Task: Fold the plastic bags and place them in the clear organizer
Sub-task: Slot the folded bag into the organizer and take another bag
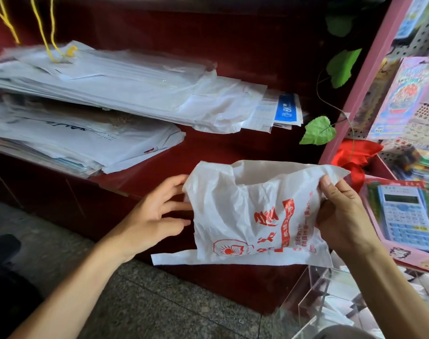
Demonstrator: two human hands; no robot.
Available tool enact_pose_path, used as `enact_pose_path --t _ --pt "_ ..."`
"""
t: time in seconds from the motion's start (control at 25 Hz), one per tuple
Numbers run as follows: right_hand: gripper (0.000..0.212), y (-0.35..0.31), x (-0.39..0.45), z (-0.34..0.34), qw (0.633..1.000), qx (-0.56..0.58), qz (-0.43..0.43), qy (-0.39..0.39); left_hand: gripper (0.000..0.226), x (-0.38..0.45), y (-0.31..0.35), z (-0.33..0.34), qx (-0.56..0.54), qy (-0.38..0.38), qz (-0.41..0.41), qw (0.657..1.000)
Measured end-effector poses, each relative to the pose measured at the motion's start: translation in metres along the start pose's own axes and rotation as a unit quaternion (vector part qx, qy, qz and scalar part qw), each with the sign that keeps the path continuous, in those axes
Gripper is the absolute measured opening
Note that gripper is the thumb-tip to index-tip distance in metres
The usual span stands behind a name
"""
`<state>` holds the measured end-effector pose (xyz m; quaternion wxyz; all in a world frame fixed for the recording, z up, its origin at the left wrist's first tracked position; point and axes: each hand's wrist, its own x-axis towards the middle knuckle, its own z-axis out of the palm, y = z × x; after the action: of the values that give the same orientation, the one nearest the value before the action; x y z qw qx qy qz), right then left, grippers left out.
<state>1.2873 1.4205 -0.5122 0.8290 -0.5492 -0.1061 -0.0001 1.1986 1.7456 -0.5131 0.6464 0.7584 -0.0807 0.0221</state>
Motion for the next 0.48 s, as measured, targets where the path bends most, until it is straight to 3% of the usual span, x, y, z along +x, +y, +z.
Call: enact_pose_path --t 0.08,0.24,0.36,0.48 --pt "0.036 -0.001 -0.003 -0.003 0.999 0.046 -0.001 -0.023 0.08 0.006 -0.009 0.009 0.014 0.033 -0.015 0.999" --pt "0.04 -0.002 -0.006 -0.005 0.996 0.059 0.011 -0.059 0.06 0.02 -0.024 0.02 -0.042 0.112 -0.055 0.991" --pt "0.045 -0.001 -0.006 -0.01 0.996 0.054 0.035 -0.054 0.067 0.028 -0.033 0.022 -0.016 0.112 -0.074 0.991" --pt "0.028 -0.002 -0.009 -0.012 0.994 0.06 0.057 -0.078 0.073 0.032 -0.04 0.026 -0.045 0.078 -0.085 0.992"
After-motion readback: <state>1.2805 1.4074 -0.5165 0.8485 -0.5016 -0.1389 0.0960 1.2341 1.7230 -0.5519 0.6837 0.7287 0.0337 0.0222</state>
